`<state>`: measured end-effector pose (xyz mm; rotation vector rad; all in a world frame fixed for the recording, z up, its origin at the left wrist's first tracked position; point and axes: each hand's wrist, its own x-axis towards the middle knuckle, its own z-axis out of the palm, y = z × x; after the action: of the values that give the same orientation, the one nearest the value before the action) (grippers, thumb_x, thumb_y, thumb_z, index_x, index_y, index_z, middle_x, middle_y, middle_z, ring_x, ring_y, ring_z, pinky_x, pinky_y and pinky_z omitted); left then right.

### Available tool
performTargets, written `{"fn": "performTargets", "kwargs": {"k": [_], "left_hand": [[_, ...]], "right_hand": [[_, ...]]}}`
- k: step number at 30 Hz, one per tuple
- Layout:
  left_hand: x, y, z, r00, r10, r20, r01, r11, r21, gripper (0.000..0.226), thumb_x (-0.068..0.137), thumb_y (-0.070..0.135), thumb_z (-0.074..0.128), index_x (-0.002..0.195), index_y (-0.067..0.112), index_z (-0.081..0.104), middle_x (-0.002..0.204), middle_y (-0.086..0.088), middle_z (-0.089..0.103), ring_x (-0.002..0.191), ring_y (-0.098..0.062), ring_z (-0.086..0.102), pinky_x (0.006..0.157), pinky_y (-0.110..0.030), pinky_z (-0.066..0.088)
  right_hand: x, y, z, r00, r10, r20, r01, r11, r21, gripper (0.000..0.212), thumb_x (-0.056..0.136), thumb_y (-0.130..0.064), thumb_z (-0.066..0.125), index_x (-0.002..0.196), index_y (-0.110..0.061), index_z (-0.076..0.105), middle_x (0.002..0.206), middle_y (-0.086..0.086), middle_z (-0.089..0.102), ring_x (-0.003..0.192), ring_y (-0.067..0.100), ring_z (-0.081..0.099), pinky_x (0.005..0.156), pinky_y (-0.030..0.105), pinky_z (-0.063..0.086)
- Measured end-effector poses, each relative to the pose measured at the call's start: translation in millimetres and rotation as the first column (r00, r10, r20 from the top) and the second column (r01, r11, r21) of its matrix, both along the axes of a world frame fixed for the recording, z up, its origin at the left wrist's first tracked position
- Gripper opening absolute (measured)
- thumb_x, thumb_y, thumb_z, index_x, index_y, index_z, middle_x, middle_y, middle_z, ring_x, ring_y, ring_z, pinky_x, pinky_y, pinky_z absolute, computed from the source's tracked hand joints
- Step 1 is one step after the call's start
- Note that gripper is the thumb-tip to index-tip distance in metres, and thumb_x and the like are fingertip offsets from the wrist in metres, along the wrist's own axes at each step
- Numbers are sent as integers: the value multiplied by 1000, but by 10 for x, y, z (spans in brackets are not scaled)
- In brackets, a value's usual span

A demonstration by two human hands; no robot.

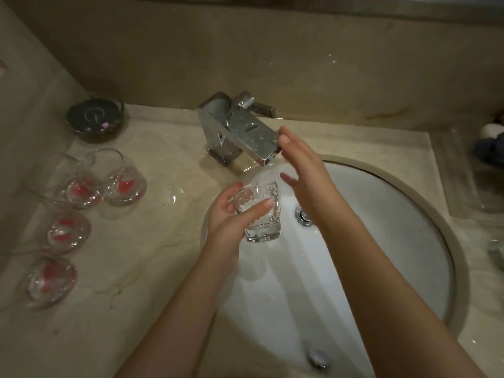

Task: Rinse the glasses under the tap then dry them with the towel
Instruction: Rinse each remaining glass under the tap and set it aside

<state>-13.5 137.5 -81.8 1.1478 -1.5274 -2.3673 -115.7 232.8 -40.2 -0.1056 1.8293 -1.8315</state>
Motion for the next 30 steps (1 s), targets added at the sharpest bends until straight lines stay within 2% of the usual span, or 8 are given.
{"fn": "performTargets", "kwargs": {"k": [3,8,11,14,18,21,25,30], "left_hand": [[66,-19,16,994,-67,81,64,997,34,77,56,25,89,125,9,58,106,-8,73,88,-26,73,81,-47,59],[225,-28,35,874,-406,268,325,897,299,65,77,50,75,117,0,64,101,-19,73,82,-29,74,65,-35,59],[323,8,14,846,-461,270,330,849,413,61,81,51,70,115,0,65,97,-19,73,76,-28,73,62,-36,60],[390,34,33,818,-509,269,369,822,433,54,84,51,67,107,2,67,87,-15,74,70,-25,73,61,-37,62],[484,37,114,783,-573,241,464,796,389,47,81,48,70,99,5,64,86,-14,73,76,-28,72,70,-40,62],[546,22,223,769,-607,199,545,786,291,74,59,53,85,111,7,58,113,-18,68,95,-31,70,82,-44,59],[600,92,455,708,-683,180,682,728,76,79,52,54,82,115,12,58,114,-9,58,89,-19,67,65,-28,55],[676,276,727,558,-823,105,826,540,-159,72,48,40,92,113,24,65,109,-5,68,89,-10,67,67,-21,51]], "right_hand": [[373,241,-237,979,13,203,-18,1000,23,57,86,-47,60,140,-32,45,140,-12,50,126,13,50,94,32,46],[682,426,-397,852,118,511,-234,957,169,50,86,-53,62,110,-9,64,109,21,70,97,31,70,87,37,57],[739,452,-372,818,55,572,-249,931,267,60,81,-56,67,108,-2,63,92,18,66,77,27,67,64,29,58],[863,484,-345,830,-6,557,-203,928,312,61,80,-57,68,107,-3,63,87,14,64,66,22,66,58,26,55],[1094,557,-247,854,-66,517,-110,946,303,63,79,-56,69,112,-3,63,91,15,66,69,25,66,70,33,60],[1324,630,-125,894,-122,431,16,970,241,50,83,-50,68,110,-7,66,106,15,69,85,28,67,89,38,56],[1630,791,106,903,-258,344,238,966,100,44,85,-34,69,118,-5,60,113,13,66,84,24,69,70,27,56],[1966,1156,330,878,-398,264,419,907,-27,53,72,-15,77,121,-9,58,103,13,70,96,29,69,83,33,56]]}}
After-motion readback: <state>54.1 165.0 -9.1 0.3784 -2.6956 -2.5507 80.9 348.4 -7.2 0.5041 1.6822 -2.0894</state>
